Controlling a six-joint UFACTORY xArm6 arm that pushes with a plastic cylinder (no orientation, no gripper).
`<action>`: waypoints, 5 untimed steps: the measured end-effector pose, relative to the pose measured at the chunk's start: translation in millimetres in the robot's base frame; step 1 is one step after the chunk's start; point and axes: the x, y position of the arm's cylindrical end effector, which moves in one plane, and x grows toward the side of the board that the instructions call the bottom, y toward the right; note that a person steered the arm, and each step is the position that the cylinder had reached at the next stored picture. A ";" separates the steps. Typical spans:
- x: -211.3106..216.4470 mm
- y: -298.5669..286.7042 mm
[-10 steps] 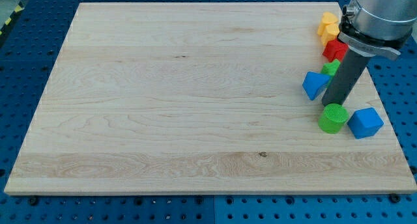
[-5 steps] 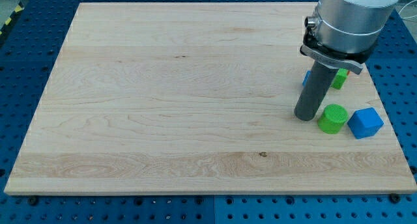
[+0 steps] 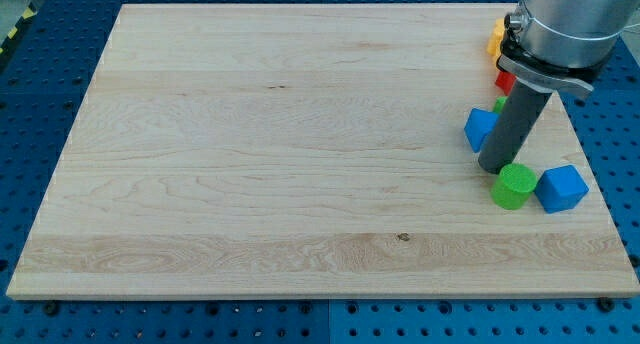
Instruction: Move green circle to blue cube
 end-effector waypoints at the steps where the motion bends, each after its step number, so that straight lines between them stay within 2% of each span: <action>1: 3.5 4.3; 3: 6.7 -32.9; 5: 47.6 -44.3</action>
